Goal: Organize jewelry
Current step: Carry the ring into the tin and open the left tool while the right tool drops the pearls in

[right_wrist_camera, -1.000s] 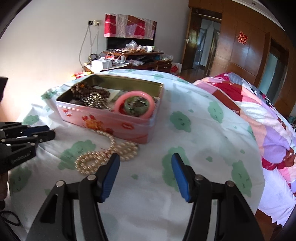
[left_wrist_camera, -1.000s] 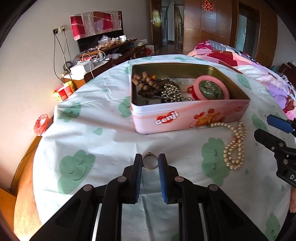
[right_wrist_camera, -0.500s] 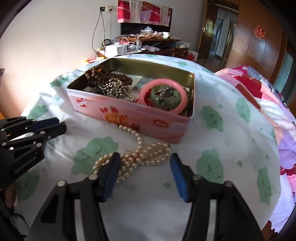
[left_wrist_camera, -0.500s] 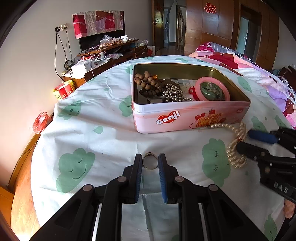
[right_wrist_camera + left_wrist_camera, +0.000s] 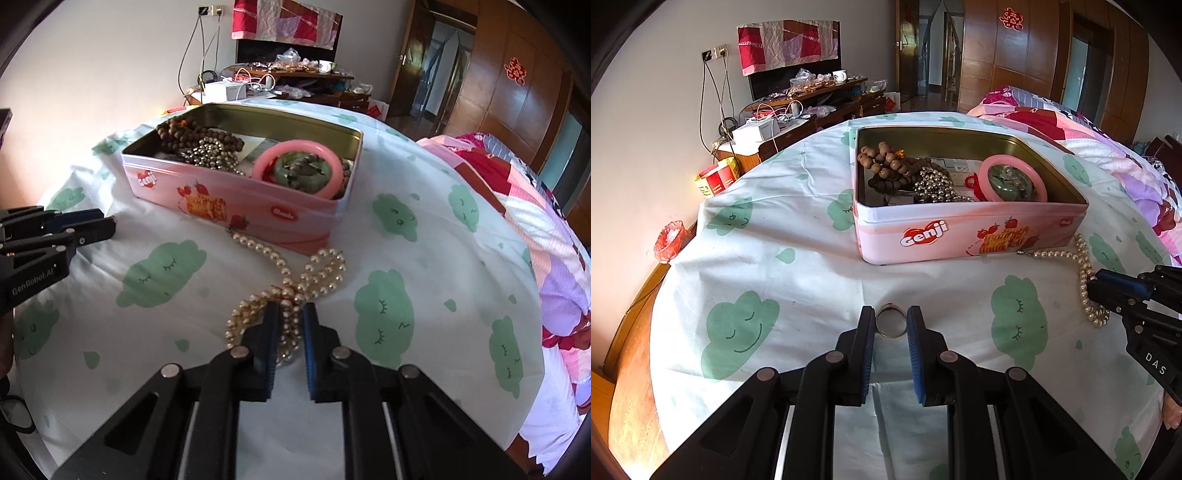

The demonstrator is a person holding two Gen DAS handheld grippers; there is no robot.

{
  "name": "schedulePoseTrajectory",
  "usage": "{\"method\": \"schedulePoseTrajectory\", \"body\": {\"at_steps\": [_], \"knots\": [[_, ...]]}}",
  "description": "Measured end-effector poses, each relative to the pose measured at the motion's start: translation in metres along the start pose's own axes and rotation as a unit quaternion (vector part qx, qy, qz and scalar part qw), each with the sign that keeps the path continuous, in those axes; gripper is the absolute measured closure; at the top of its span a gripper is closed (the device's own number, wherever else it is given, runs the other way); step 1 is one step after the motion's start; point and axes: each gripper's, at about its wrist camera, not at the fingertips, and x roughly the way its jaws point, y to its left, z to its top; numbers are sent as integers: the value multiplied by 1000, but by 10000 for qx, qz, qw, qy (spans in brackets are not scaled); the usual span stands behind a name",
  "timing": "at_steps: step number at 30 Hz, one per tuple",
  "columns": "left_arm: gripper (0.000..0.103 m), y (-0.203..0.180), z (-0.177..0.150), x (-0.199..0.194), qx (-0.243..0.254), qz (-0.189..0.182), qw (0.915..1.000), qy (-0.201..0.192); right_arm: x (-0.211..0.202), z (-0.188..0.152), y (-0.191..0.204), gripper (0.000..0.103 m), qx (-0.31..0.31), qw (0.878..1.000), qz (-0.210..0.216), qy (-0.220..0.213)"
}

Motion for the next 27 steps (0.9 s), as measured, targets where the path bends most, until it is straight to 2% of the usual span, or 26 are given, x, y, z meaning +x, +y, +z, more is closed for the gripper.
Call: {"method": "schedulePoseTrajectory", "body": {"at_steps": [1, 2, 8, 27], "knots": [[85, 0, 0, -1, -9, -10, 10000, -5, 0, 0, 0, 90, 0, 10000, 7, -18], [85, 0, 0, -2, -26, -27, 10000, -11, -2, 0, -1, 95, 17, 10000, 12, -63], [85, 2, 3, -13, -113, -173, 9997, -110, -9, -2, 0, 95, 7, 9998, -15, -223], [85, -5, 21, -40, -30, -209, 9988, -440, -42, 6, -4, 95, 16, 9966, -123, -815]]}}
